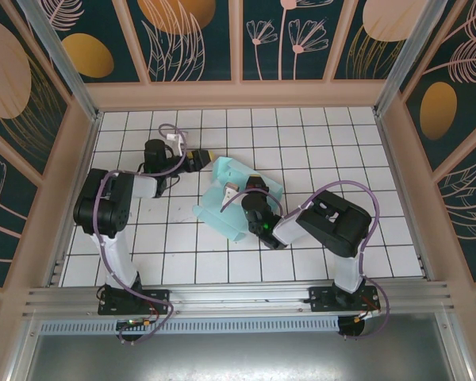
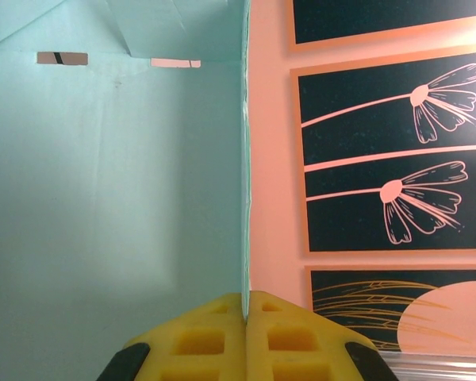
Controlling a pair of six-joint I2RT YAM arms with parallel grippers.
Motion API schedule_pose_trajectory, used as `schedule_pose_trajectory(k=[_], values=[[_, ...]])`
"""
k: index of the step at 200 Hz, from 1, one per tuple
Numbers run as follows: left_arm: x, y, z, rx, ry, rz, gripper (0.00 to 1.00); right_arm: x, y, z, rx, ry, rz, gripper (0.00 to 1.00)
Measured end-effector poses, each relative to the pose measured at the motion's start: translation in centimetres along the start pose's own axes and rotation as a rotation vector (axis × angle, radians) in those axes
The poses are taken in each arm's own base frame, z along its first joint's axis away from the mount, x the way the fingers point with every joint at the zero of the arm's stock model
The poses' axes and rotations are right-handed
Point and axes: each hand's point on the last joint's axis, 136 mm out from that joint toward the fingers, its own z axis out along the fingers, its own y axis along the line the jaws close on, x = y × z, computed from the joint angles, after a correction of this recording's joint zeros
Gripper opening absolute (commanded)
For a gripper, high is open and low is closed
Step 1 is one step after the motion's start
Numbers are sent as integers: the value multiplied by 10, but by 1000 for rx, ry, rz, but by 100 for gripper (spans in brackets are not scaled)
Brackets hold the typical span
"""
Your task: Fold the paper box
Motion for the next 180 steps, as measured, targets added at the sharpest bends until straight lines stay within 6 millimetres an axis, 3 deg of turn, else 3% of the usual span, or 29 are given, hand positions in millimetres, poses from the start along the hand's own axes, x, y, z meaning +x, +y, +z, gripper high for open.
schedule_pose_trajectory(k=[25, 68, 134, 180], values=[[-10, 10, 8, -25, 5, -7, 55, 0, 0, 0, 0, 0, 0, 0], [10, 25, 15, -63, 106, -29, 54, 0, -2, -1, -1, 0, -1, 0], [40, 7, 21, 13, 220, 9, 56, 1, -1, -1, -5, 3, 5, 0], [44, 1, 22, 41, 237, 26, 56, 5, 0, -2, 1, 3, -12, 0]])
